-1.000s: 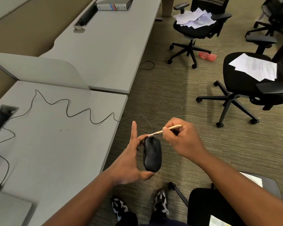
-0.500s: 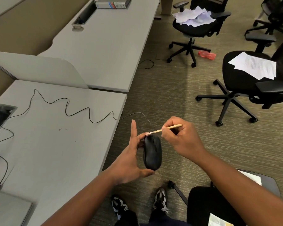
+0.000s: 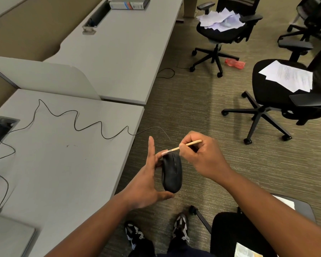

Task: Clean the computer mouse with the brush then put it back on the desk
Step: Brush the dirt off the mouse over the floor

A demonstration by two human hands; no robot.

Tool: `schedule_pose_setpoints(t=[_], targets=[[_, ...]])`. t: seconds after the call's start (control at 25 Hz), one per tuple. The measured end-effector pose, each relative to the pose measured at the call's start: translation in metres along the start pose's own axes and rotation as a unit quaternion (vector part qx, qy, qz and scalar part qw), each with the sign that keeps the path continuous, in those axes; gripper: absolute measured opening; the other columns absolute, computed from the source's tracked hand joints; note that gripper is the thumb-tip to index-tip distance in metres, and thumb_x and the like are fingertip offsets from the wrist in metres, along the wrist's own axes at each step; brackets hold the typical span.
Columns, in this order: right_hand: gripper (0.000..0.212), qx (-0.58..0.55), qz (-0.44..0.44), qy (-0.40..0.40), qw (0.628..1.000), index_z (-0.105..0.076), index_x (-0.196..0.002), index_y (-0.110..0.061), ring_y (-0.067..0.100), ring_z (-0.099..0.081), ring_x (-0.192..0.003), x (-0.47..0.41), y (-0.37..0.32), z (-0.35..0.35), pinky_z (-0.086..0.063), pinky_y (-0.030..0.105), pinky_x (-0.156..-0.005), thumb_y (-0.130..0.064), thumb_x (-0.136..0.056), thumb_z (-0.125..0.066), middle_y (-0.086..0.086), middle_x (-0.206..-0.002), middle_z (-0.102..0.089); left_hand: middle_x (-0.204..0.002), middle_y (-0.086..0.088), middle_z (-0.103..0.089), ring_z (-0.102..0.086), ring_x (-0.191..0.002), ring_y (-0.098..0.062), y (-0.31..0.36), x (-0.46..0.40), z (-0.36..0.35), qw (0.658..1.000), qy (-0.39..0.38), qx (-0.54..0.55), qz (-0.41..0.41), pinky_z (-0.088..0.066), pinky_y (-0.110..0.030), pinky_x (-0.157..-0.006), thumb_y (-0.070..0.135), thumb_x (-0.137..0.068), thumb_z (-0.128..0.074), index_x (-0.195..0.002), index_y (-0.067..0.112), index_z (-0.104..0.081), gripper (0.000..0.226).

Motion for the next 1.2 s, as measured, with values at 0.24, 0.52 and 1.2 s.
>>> schedule_pose_setpoints(t=[0.24, 0.52, 1.2], targets=[[0.019, 0.074, -0.030, 0.039, 0.996, -0.064, -0.073, -0.020, 0.007, -0.051, -0.050, -0.003, 0.013, 0.012, -0.042, 0.027, -0.050, -0.021, -0.090, -0.069, -0.003, -0.058, -0.061, -0.150, 0.042, -0.025, -0.033, -0.133, 0.027, -0.004, 0.001, 0.003, 1.000, 0.011, -0.002, -0.003, -0.024, 0.004, -0.106, 0.021, -0.071, -0.097, -0.138, 0.058, 0.047, 0.163], [0.014, -0.133, -0.138, 0.009, 0.981, -0.067, -0.084, -0.009, 0.019, -0.064, -0.062, 0.004, 0.031, 0.006, -0.052, 0.033, -0.055, -0.012, -0.098, -0.064, 0.014, -0.073, -0.075, -0.148, 0.038, -0.029, -0.039, -0.135, 0.021, -0.003, 0.001, 0.005, 1.000, 0.015, 0.002, -0.026, -0.031, -0.003, -0.111, 0.023, -0.068, -0.099, -0.144, 0.055, 0.043, 0.164], [0.008, -0.147, -0.056, -0.028, 0.987, -0.068, -0.089, -0.009, 0.023, -0.067, -0.072, -0.002, 0.013, -0.001, -0.057, 0.037, -0.064, -0.013, -0.095, -0.066, 0.018, -0.080, -0.072, -0.153, 0.023, -0.042, -0.051, -0.134, 0.008, 0.005, -0.003, 0.002, 0.999, 0.011, 0.032, -0.023, -0.038, -0.017, -0.116, 0.014, -0.075, -0.094, -0.146, 0.055, 0.039, 0.157]])
Point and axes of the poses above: each hand's wrist, its own x-axis away from the middle knuckle, its own z-axis out of the back of the hand, y = z × x, the point moved 10 cm from there along -x, towards the middle knuckle
